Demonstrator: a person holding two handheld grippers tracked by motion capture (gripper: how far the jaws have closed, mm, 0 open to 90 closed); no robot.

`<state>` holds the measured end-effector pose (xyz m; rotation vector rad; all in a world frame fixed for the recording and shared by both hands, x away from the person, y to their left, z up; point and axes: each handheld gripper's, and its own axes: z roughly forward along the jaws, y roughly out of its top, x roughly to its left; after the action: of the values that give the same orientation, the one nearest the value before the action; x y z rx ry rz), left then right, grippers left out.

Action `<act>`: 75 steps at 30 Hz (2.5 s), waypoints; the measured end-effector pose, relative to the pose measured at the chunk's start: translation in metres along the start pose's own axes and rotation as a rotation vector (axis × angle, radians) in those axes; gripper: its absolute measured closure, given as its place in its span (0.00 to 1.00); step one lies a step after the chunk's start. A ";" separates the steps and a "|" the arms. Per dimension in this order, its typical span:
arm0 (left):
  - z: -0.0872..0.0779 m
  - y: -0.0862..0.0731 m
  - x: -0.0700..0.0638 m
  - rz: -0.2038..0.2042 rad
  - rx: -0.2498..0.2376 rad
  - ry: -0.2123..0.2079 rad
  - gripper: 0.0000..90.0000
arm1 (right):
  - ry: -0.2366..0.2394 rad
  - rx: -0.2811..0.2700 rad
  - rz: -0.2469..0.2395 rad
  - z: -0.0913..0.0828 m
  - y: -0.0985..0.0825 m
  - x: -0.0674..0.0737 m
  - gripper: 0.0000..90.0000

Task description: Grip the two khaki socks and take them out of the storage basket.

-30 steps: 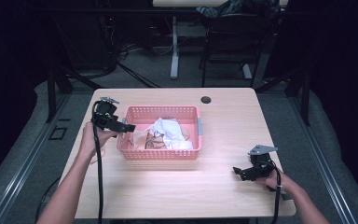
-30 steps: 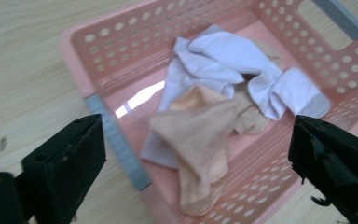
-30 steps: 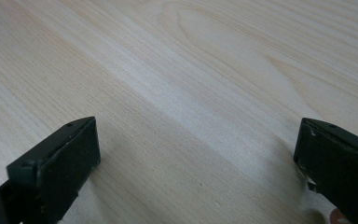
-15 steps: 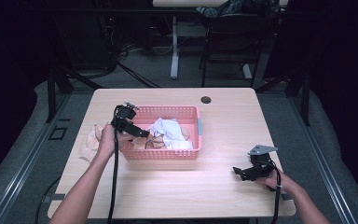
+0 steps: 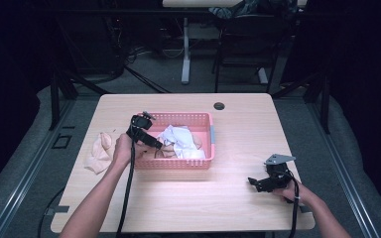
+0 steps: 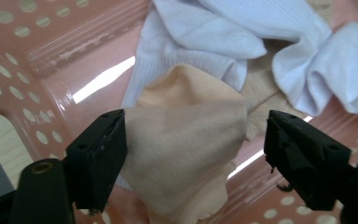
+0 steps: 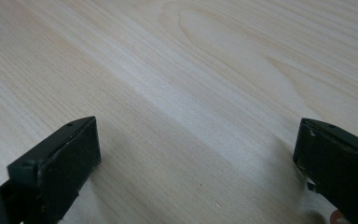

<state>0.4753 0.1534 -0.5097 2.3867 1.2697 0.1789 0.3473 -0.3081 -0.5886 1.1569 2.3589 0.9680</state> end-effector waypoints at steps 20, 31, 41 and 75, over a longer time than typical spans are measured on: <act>-0.016 0.003 0.007 0.027 -0.009 -0.001 0.93 | 0.002 -0.003 -0.005 0.000 0.000 0.000 0.00; -0.037 0.002 0.007 0.061 -0.039 -0.007 0.93 | 0.003 -0.002 -0.006 0.000 0.000 -0.001 0.00; -0.064 0.007 0.012 0.063 -0.080 -0.017 0.93 | 0.003 -0.002 -0.006 0.000 0.000 -0.001 0.00; -0.144 -0.019 0.057 -0.031 -0.201 0.037 0.93 | 0.002 -0.004 -0.002 0.000 -0.001 0.000 0.00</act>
<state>0.4496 0.2542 -0.3929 2.2020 1.2418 0.3270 0.3471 -0.3085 -0.5890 1.1529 2.3580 0.9730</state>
